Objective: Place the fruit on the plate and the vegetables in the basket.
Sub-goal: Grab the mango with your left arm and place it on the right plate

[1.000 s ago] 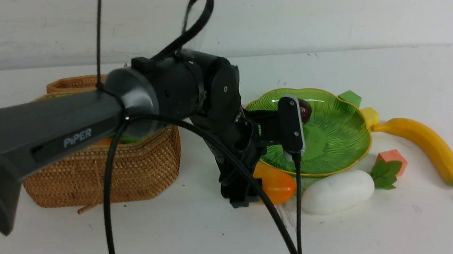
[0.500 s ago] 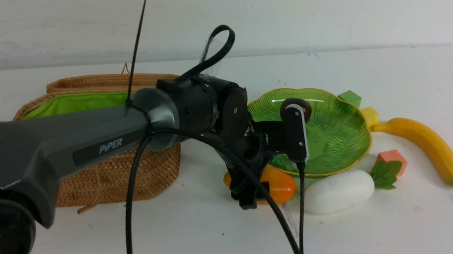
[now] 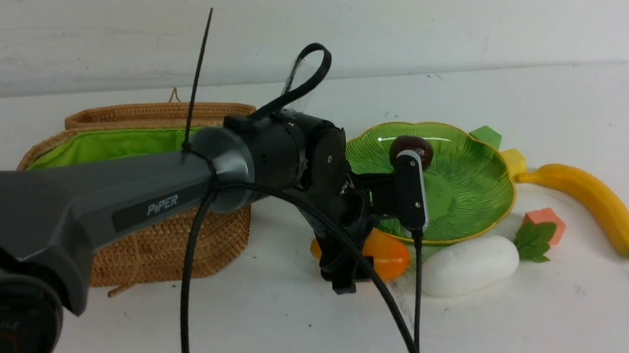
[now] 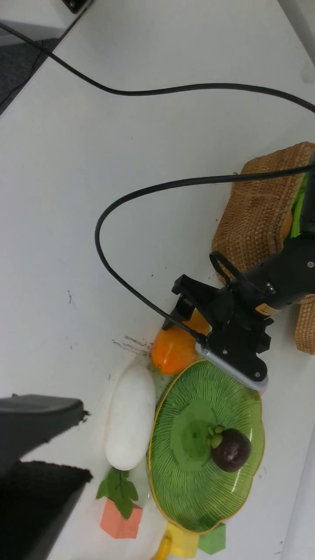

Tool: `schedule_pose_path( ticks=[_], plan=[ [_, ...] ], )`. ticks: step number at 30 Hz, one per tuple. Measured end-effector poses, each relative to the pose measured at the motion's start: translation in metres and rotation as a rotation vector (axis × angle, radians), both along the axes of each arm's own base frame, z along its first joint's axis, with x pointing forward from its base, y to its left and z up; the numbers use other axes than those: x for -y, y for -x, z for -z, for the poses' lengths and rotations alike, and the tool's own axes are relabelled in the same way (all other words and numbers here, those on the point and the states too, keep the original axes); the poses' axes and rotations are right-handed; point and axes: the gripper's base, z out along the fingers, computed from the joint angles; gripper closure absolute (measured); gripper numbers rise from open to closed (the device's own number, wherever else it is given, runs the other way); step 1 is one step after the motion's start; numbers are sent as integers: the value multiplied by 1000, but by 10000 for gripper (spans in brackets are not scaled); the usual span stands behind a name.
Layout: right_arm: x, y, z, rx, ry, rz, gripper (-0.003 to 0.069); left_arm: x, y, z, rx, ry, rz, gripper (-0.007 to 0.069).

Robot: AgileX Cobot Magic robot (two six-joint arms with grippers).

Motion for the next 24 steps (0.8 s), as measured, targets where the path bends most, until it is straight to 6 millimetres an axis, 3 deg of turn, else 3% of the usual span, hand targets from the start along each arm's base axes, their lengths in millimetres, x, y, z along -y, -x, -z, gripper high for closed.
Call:
schedule_pose_path(
  ticks=[15,19,24],
  plan=[
    [0,0,0,-1,-1,-1,484,-11,16,-12,-158,-87,-40,30],
    [0,0,0,-3,1,-1,480,-18,26,-4,-272,-151,-74,30],
    [0,0,0,-4,4,0,481,-20,29,-19,-254,-126,-90,31]
  ],
)
